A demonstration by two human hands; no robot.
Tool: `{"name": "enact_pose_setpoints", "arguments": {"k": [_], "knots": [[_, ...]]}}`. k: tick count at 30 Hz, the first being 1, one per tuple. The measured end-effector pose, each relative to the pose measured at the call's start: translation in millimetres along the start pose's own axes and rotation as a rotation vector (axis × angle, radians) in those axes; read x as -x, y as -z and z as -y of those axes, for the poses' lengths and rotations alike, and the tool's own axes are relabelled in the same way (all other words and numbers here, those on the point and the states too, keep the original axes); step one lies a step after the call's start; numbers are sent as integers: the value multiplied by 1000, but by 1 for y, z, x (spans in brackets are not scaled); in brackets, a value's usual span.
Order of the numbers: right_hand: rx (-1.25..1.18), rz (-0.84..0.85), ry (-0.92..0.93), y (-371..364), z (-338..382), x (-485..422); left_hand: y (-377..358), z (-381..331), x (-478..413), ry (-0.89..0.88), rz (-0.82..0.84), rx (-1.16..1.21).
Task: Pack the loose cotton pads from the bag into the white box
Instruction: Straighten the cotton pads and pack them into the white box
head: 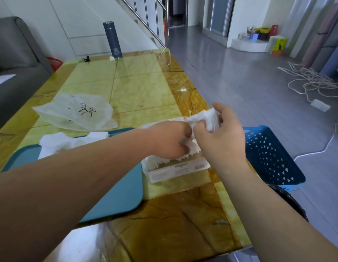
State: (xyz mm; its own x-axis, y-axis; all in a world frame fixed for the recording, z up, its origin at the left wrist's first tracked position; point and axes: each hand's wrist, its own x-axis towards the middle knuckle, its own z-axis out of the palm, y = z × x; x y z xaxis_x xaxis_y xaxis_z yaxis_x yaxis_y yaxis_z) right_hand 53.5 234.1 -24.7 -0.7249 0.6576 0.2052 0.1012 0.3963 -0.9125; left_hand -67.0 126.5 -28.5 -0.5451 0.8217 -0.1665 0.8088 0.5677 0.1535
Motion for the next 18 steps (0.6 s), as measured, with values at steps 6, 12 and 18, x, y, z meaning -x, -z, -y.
{"name": "enact_pose_setpoints", "arguments": {"k": [6, 12, 18], "knots": [[124, 89, -22, -9, -8, 0, 0, 1, 9, 45, 72, -76], [273, 119, -15, -12, -12, -2, 10, -2, 17, -21, 136, -229], [458, 130, 69, -17, -13, 2, 15, 13, 38, -86, 176, -220]]}}
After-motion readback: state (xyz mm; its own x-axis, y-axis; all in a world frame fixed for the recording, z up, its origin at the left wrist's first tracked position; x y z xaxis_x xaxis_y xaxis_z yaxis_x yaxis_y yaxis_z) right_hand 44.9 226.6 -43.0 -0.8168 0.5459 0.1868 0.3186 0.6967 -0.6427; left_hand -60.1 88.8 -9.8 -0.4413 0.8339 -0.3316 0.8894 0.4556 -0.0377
